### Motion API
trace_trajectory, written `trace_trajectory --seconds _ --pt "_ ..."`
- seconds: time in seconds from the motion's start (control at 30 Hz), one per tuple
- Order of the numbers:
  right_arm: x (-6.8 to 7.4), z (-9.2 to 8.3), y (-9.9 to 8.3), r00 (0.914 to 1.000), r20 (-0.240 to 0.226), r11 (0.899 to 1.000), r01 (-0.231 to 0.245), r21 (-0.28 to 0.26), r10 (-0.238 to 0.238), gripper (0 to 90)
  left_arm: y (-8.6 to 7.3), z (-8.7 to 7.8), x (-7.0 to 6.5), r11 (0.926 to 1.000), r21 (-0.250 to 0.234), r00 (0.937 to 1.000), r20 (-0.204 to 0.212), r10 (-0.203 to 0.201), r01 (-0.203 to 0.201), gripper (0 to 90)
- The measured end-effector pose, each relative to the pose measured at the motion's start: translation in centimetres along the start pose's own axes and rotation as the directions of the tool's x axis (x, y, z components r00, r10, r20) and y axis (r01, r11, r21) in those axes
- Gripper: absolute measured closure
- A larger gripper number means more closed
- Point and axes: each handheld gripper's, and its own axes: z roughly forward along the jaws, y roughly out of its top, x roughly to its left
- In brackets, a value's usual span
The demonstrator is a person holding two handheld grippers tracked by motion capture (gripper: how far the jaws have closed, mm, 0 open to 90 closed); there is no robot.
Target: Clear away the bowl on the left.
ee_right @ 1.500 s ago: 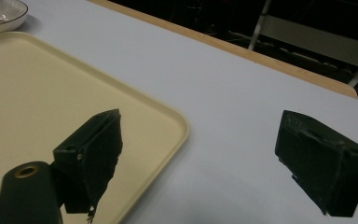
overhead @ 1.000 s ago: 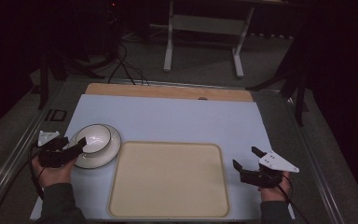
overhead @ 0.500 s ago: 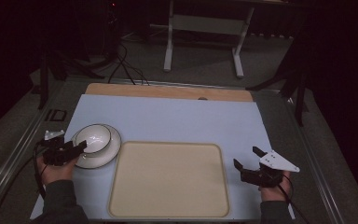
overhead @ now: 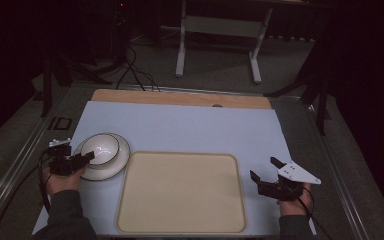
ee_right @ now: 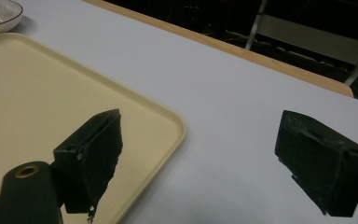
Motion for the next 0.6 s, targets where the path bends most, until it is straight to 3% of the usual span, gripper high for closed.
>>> trace_trajectory --seconds 0.23,0.6 --pt "0.02 -0.03 0.04 1.0000 -0.006 1.000 0.001 -0.003 -0.001 14.4 0.07 0.47 0.25 0.9992 0.038 0.9999 -0.014 -0.009 0.010 67.5" --pt "0.08 0.01 0.05 0.9999 -0.013 1.000 0.003 -0.003 -0.003 14.4 0.06 0.28 0.53 0.9985 0.050 0.9997 0.001 -0.025 0.025 74.2"
